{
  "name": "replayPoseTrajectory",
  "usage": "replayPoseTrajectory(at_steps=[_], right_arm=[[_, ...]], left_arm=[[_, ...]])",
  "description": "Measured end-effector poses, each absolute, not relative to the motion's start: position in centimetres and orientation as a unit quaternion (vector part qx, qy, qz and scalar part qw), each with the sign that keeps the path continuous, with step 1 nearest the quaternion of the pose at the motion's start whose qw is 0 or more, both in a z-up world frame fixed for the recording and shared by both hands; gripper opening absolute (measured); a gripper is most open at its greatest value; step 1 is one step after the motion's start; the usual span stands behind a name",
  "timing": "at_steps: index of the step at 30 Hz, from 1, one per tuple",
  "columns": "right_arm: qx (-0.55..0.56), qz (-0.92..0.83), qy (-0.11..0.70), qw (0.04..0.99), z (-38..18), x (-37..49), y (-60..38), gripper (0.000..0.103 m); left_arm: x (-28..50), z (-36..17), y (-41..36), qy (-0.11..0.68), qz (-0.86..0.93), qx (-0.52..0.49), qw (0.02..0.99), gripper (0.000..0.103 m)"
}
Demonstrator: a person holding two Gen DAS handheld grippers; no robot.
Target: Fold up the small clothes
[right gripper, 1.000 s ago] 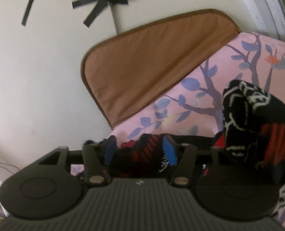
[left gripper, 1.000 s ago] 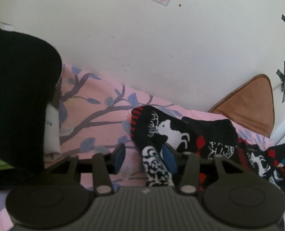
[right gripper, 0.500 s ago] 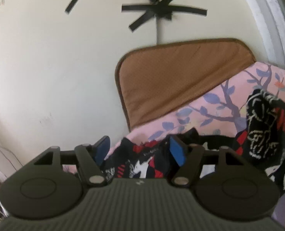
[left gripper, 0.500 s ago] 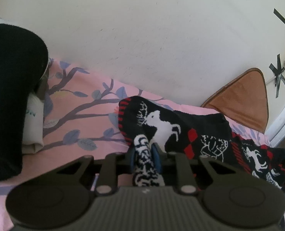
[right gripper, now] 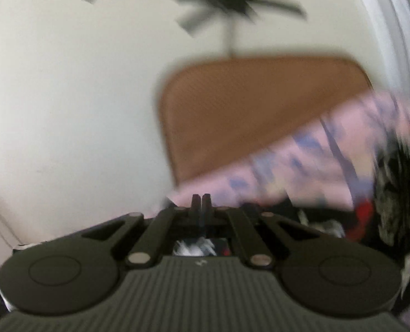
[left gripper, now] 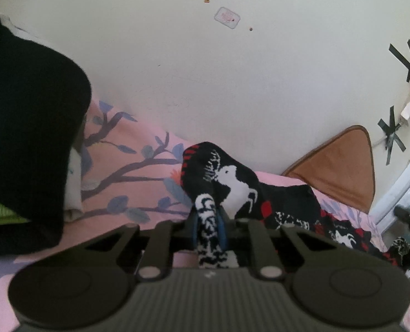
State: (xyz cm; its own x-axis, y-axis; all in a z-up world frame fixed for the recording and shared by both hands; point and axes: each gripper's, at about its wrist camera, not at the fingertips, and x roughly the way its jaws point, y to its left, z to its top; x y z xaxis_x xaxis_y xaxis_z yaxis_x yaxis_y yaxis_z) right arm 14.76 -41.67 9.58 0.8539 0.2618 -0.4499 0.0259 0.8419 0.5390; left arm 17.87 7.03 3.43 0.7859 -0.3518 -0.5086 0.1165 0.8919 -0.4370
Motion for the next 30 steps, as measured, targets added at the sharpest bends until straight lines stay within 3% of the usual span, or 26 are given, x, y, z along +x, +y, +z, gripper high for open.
replayPoseTrajectory(at_steps=[4, 6, 7, 8, 10, 11, 12, 13, 14, 17, 20, 24, 27, 30], right_arm=[[0.277, 0.062, 0.282, 0.916, 9.1, 15.0, -42.0, 0.012], [0.275, 0.030, 0.321, 0.906, 7.2, 15.4, -42.5, 0.039], [0.270, 0.017, 0.337, 0.902, 6.4, 15.7, -42.8, 0.062], [0.264, 0.006, 0.343, 0.901, 5.7, 15.8, -43.1, 0.064], [0.250, -0.011, 0.351, 0.902, 4.8, 16.3, -43.6, 0.064], [0.247, -0.007, 0.353, 0.903, 4.7, 16.5, -43.7, 0.059], [0.237, 0.003, 0.356, 0.904, 4.7, 16.9, -43.6, 0.048], [0.222, 0.013, 0.360, 0.906, 4.7, 17.2, -43.4, 0.010], [0.215, 0.022, 0.363, 0.906, 4.9, 17.3, -43.1, 0.007], [0.205, 0.027, 0.309, 0.928, 6.8, 16.9, -42.5, 0.006], [0.212, 0.007, 0.279, 0.937, 7.4, 17.1, -42.6, 0.007], [0.177, -0.019, 0.380, 0.908, 3.4, 19.6, -42.4, 0.012], [0.203, -0.019, 0.364, 0.909, 4.0, 18.4, -43.4, 0.022], [0.228, -0.021, 0.301, 0.926, 7.6, 14.9, -45.0, 0.024]], left_arm=[[18.8, 2.0, 6.5, 0.338, -0.112, -0.183, 0.916, 0.015], [19.0, 1.8, 6.9, 0.341, -0.113, -0.193, 0.913, 0.018], [19.0, 1.8, 7.1, 0.340, -0.115, -0.196, 0.912, 0.019], [19.1, 1.7, 7.1, 0.342, -0.115, -0.199, 0.911, 0.019], [19.0, 1.6, 7.2, 0.341, -0.116, -0.201, 0.911, 0.019], [19.0, 1.6, 7.2, 0.339, -0.117, -0.199, 0.912, 0.019], [18.9, 1.7, 7.1, 0.337, -0.119, -0.197, 0.913, 0.017], [18.7, 1.8, 7.0, 0.332, -0.120, -0.194, 0.915, 0.015], [18.7, 1.9, 6.9, 0.326, -0.121, -0.190, 0.918, 0.015], [18.4, 2.0, 6.5, 0.318, -0.125, -0.175, 0.923, 0.014], [18.8, 1.7, 5.9, 0.333, -0.110, -0.153, 0.924, 0.020], [18.8, 1.7, 5.8, 0.336, -0.107, -0.144, 0.925, 0.027], [18.4, 1.9, 6.2, 0.324, -0.103, -0.148, 0.929, 0.052], [17.4, 3.0, 6.8, 0.283, -0.084, -0.144, 0.944, 0.052]])
